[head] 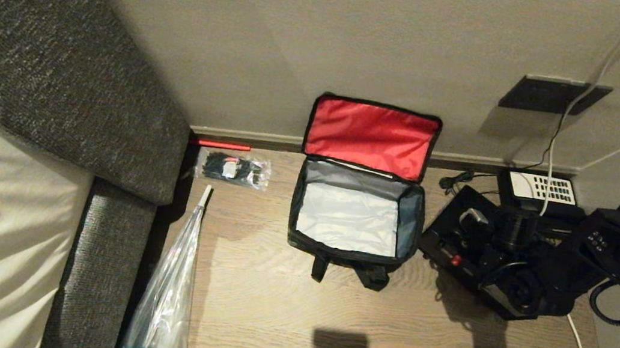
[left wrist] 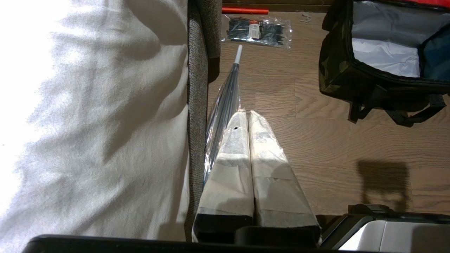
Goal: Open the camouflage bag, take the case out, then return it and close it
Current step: Release the handle
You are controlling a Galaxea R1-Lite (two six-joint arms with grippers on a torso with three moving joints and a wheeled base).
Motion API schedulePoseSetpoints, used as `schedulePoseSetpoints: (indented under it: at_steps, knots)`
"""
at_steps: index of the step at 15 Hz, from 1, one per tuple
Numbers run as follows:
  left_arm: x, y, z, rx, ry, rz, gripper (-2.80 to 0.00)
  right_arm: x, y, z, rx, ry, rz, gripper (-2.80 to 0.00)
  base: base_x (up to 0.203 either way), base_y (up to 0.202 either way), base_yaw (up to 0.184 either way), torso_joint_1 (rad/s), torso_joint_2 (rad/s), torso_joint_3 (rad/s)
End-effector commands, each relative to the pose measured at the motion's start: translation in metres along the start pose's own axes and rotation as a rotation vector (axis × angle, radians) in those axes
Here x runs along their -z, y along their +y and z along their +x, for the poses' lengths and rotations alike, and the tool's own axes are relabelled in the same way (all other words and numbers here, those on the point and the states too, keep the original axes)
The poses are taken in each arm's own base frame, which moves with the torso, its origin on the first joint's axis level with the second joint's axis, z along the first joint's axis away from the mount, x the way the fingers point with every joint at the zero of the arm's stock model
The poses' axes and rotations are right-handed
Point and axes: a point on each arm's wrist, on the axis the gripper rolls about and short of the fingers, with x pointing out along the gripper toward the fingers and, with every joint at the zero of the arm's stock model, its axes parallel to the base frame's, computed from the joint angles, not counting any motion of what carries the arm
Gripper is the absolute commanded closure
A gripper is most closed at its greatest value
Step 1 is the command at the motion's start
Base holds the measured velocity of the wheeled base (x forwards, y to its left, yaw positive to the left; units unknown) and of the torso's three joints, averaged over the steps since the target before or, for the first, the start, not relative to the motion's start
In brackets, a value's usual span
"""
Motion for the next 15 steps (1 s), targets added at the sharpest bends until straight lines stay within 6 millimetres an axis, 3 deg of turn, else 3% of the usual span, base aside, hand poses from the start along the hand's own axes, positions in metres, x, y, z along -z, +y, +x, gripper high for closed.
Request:
schedulePoseSetpoints:
  at_steps: [1,6,8,11,12,15]
  knots:
    - [0.0,0.0,0.0,-0.001,-0.001,0.0,0.0,0.003,0.018,0.0,-0.052,0.012,-0.047,-2.8,0.0,0.0,0.0,0.0,0.0,0.0]
    - [0.0,0.0,0.0,-0.001,-0.002,0.0,0.0,0.021,0.041,-0.042,-0.232,-0.06,-0.116,-2.8,0.0,0.0,0.0,0.0,0.0,0.0]
    - [0.0,0.0,0.0,-0.001,-0.002,0.0,0.0,0.022,0.028,-0.063,-0.272,-0.112,-0.098,-2.8,0.0,0.0,0.0,0.0,0.0,0.0]
    - [0.0,0.0,0.0,-0.001,-0.002,0.0,0.0,0.022,-0.021,-0.087,-0.239,-0.164,0.02,-2.8,0.0,0.0,0.0,0.0,0.0,0.0]
    - [0.0,0.0,0.0,-0.001,-0.001,0.0,0.0,0.026,-0.043,-0.096,-0.218,-0.183,0.055,0.0,0.0,0.0,0.0,0.0,0.0,0.0]
    - [0.0,0.0,0.0,-0.001,-0.002,0.0,0.0,0.052,-0.094,-0.128,-0.228,-0.2,0.078,0.0,0.0,0.0,0.0,0.0,0.0,0.0]
